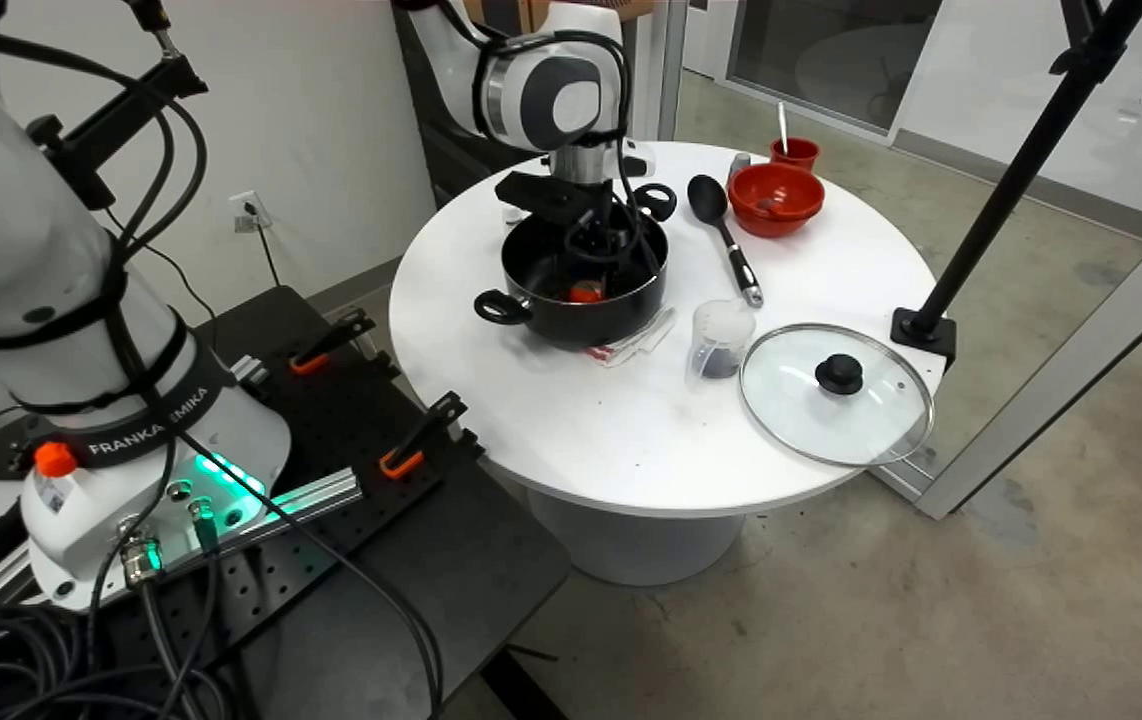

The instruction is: Remove the tomato from the pot.

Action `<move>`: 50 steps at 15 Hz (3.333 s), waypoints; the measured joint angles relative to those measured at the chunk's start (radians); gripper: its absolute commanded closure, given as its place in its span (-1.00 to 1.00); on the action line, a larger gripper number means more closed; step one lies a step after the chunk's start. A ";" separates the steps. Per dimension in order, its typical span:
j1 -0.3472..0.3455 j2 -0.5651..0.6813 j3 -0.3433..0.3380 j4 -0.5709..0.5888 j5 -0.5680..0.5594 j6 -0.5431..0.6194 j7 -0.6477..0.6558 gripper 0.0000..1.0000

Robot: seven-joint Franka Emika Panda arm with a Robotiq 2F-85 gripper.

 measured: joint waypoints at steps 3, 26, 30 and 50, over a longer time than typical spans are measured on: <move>0.000 0.014 0.001 0.024 0.004 -0.004 0.000 -1.00; -0.032 0.044 0.011 0.081 0.025 -0.086 -0.045 0.22; -0.078 -0.097 0.013 0.053 0.061 -0.182 -0.098 0.22; -0.262 -0.237 -0.135 -0.058 0.137 -0.254 -0.196 0.22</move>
